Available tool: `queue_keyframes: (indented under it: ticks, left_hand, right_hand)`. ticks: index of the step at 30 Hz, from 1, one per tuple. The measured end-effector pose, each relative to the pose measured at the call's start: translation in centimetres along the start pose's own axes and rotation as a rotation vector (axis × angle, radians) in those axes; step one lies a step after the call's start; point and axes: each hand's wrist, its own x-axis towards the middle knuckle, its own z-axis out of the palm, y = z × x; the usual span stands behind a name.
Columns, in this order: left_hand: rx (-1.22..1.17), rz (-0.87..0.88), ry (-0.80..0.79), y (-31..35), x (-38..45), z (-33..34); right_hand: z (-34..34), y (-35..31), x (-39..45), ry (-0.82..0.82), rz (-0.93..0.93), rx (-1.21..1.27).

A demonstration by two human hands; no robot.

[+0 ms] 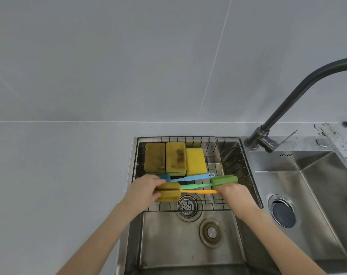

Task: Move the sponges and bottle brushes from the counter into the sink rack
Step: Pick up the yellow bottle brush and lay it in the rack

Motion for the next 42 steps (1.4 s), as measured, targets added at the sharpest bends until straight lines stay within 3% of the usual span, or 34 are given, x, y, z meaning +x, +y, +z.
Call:
queue_keyframes:
  ticks: [7, 29, 32, 38, 40, 42]
  left_hand:
    - [0.031, -0.06, -0.087, -0.9, 1.6, 3.3]
    - [0.054, -0.141, -0.08, -1.0, 2.9, 5.1]
    - [-0.041, -0.14, -0.014, -0.5, 2.2, 3.9]
    - [-0.346, -0.238, 0.36, 1.9, -1.7, 3.5]
    - [-0.395, -0.235, 0.376, 2.8, -3.5, 4.4]
    - [-0.463, -0.203, 0.295, 4.1, -6.0, 6.1]
  right_hand:
    - [1.4, -0.6, 2.6, -0.149, 0.011, 0.05]
    - [2.6, -2.1, 4.4, -0.202, 0.072, 0.105]
    - [1.1, -2.0, 3.3, -0.128, 0.052, 0.251]
    - [-0.9, -4.2, -1.5, 0.24, 0.09, 0.703]
    - [-0.4, -5.6, -3.5, 0.312, 0.088, 0.799]
    - [1.2, -7.8, -6.7, 0.326, 0.045, 0.83]
